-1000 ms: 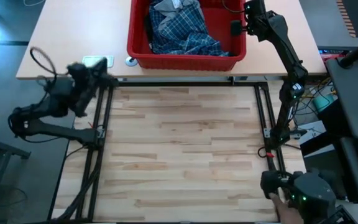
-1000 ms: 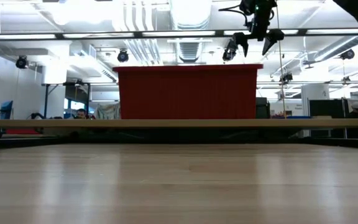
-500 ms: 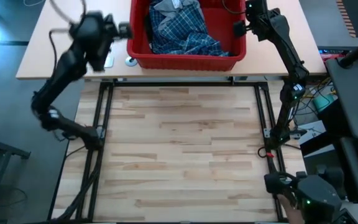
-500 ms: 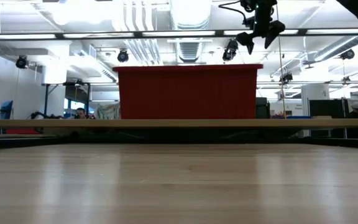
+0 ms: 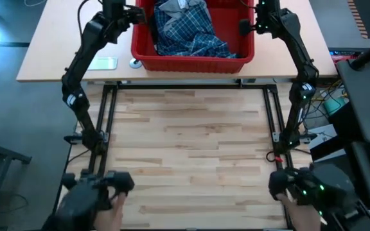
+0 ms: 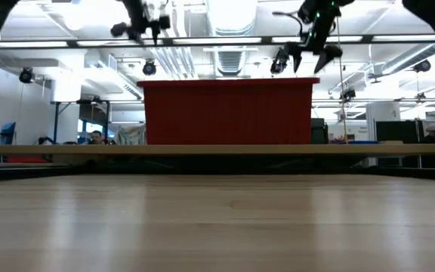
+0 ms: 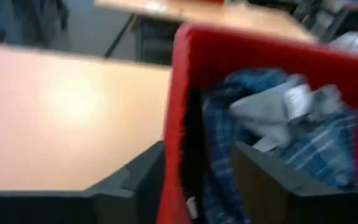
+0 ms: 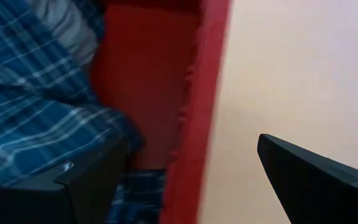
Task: Fold Laundry from Bin
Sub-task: Fold the blue patterned pants
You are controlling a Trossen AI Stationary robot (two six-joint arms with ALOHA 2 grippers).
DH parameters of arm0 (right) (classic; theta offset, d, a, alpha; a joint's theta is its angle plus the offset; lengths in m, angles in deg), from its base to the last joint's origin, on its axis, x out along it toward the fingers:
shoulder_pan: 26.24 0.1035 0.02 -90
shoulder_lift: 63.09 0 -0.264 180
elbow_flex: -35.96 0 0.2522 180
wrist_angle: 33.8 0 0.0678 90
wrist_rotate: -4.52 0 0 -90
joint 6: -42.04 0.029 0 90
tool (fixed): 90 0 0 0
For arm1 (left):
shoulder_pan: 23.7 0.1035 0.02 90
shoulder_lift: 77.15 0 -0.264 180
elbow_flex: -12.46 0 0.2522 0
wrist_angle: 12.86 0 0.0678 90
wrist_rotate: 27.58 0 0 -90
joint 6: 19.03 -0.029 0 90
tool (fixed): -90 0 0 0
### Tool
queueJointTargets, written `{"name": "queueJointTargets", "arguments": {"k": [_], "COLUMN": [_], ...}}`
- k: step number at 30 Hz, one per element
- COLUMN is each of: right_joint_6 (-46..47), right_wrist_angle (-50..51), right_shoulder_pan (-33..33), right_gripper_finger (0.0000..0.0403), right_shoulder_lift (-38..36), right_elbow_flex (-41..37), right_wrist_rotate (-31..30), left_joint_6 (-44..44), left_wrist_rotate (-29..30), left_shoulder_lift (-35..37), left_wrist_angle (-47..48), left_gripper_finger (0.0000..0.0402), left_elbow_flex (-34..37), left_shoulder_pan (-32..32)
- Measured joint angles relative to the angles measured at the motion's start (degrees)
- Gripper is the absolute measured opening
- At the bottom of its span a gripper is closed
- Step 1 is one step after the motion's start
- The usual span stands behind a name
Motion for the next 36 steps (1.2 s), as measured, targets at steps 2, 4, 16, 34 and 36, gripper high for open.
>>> {"name": "queueJointTargets", "arguments": {"k": [2,4,16,34,36], "right_joint_6": [1.75,2.33,4.42,3.98,4.57], "right_wrist_angle": [-0.08,0.01,3.33,7.29,7.27], "right_shoulder_pan": [-0.68,-0.79,-0.59,-0.52,-0.41], "right_gripper_finger": [0.0359,0.0359,0.0359,0.0313,0.0298], "right_shoulder_lift": [1.51,2.72,4.86,5.48,5.52], "right_elbow_flex": [-0.04,-0.08,-0.08,-0.08,-0.08], "right_wrist_rotate": [1.59,0.54,-1.11,-0.96,-0.90], "left_joint_6": [0.11,-0.01,-1.55,-3.20,-3.20], "left_wrist_rotate": [-0.85,-2.61,-9.49,-13.86,-13.86], "left_shoulder_lift": [-1.88,-3.76,-12.27,-17.79,-16.98], "left_wrist_angle": [1.16,2.11,0.48,4.68,4.67], "left_gripper_finger": [0.0208,0.0234,0.0295,0.0261,0.0248], "left_elbow_flex": [0.13,-0.48,-5.01,-6.76,-6.73], "left_shoulder_pan": [1.73,3.36,7.84,8.16,8.16]}}
